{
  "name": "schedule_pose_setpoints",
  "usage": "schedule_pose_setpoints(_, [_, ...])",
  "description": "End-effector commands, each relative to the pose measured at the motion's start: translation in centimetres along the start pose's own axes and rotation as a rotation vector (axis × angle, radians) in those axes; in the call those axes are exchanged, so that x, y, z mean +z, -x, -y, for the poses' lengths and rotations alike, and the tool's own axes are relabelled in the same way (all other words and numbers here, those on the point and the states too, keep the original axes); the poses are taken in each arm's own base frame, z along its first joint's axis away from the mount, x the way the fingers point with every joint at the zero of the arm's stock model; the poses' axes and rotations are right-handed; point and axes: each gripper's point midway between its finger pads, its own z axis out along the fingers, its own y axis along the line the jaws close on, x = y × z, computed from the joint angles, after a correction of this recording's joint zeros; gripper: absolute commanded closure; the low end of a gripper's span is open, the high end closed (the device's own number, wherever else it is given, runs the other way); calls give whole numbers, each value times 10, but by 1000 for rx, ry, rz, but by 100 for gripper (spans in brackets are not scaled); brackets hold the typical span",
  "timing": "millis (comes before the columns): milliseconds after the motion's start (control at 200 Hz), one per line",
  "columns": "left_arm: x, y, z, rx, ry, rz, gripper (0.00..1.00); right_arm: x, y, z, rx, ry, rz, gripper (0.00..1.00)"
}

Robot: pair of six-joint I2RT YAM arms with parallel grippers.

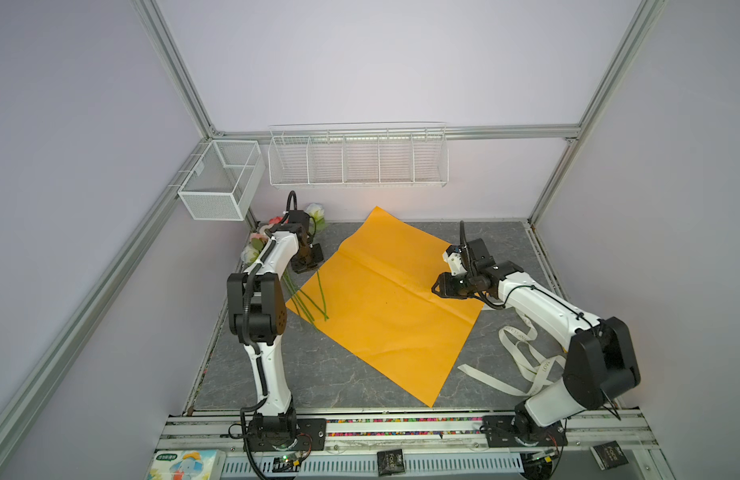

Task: Tie the bouquet of fake flowers
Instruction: 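Grasp one rose stem with the left gripper and lay it on the sheet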

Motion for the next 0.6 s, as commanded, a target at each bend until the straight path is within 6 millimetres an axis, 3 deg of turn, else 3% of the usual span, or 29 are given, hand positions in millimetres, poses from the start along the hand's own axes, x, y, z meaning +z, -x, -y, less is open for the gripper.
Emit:
schedule_pose_setpoints(0, [-1,-42,50,0,-104,-46,100,-13,-3,17,51,-68,40,58])
schedule_pose_setpoints(155, [12,-85,117,9,-269,-79,100,-26,-7,28,72,-103,73,58])
schedule_pose_setpoints(305, [31,-99,161,8,-355,-75,100,-34,-11,35,84,-112,85,58])
schedule_pose_setpoints(415, [50,-102,171,1,-355,-92,100,-35,-16,37,87,-112,77,58])
schedule_pose_setpoints(595, [83,-107,165,-41,-304,-112,100,-35,-22,41,94,-119,71,58])
